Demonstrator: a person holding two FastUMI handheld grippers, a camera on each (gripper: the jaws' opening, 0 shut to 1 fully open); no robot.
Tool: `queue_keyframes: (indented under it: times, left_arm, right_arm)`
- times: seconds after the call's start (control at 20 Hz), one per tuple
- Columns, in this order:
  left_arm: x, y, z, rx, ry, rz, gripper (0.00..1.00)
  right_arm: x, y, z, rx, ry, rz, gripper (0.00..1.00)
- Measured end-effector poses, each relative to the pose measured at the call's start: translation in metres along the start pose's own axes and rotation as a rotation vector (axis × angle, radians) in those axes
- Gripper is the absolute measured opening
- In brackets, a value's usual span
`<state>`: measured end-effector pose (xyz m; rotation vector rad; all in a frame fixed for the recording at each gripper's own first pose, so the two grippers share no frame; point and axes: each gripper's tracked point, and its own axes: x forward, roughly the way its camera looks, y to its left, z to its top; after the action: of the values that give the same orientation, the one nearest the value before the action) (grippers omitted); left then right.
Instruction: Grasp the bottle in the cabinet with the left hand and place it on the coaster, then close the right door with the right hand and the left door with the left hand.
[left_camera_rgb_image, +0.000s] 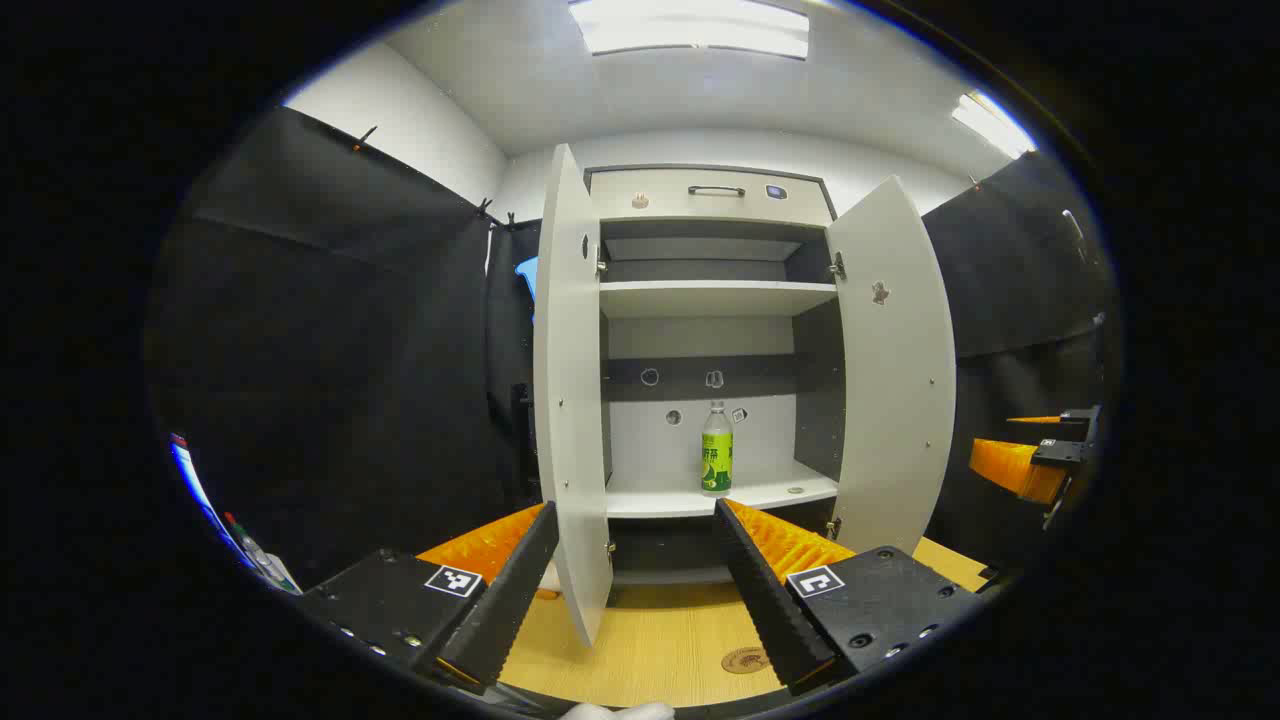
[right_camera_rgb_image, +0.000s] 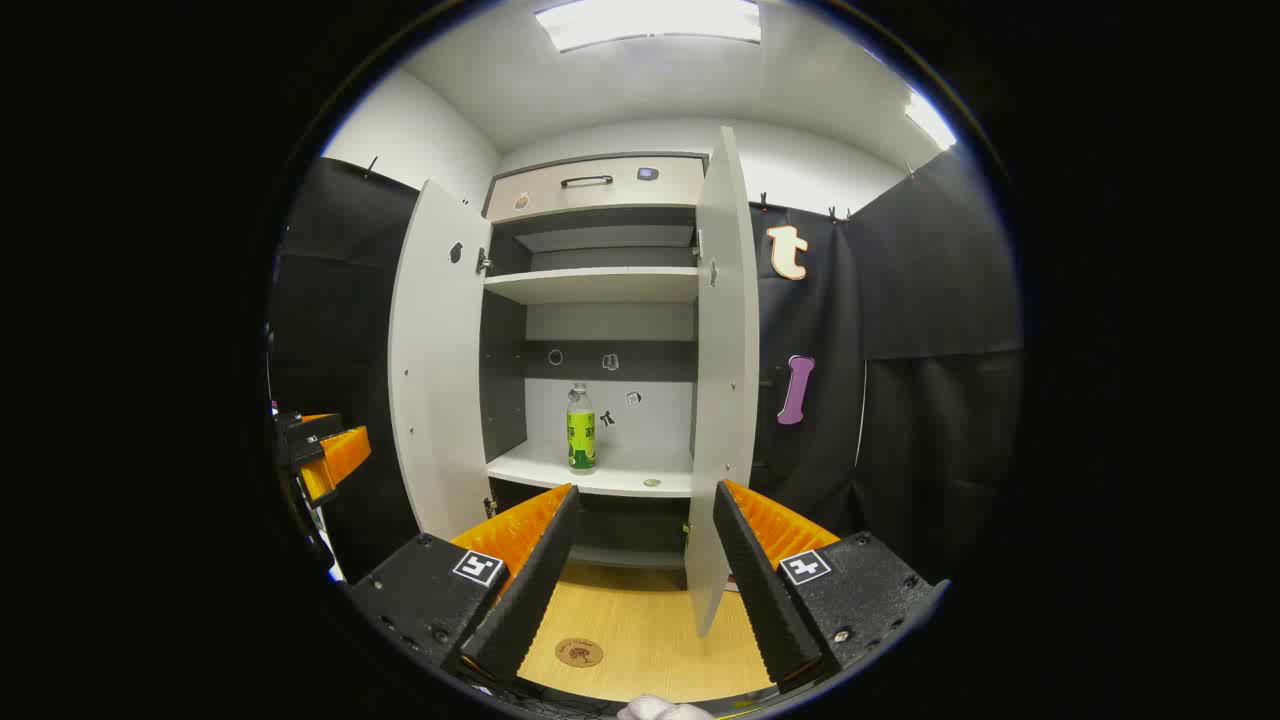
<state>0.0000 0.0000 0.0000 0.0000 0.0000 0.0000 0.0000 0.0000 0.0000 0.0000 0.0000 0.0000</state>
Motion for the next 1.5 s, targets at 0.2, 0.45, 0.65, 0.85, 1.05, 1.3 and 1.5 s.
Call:
queue_keyframes:
  times: [0.2, 0.45, 0.65, 0.85, 1.05, 1.3, 1.5]
  left_arm:
    - [0.003, 0.001, -0.003, -0.001, 0.011, -0.002, 0.95]
    - [0.006, 0.001, -0.004, -0.009, 0.012, -0.004, 0.95]
    - [0.009, 0.002, -0.007, -0.004, 0.02, -0.001, 0.95]
    - [0.011, 0.003, -0.008, -0.006, 0.025, 0.008, 0.95]
    - [0.014, 0.004, -0.012, 0.002, 0.032, 0.008, 0.95]
    - [0.055, -0.004, -0.005, -0.001, 0.014, -0.017, 0.95]
    - [0.108, -0.023, 0.003, -0.02, -0.021, -0.055, 0.95]
  right_arm:
    - [0.0, -0.002, 0.004, 0.001, -0.01, -0.004, 0.83]
    - [0.003, -0.005, 0.003, 0.0, -0.006, -0.005, 0.83]
    - [0.007, -0.004, 0.002, 0.001, -0.002, 0.001, 0.83]
    - [0.011, -0.002, 0.0, 0.002, -0.001, 0.009, 0.83]
    - [0.014, -0.001, 0.002, 0.005, -0.001, 0.012, 0.83]
    - [0.02, -0.006, 0.005, -0.003, 0.005, 0.001, 0.83]
    - [0.025, -0.007, 0.013, 0.002, 0.003, -0.011, 0.83]
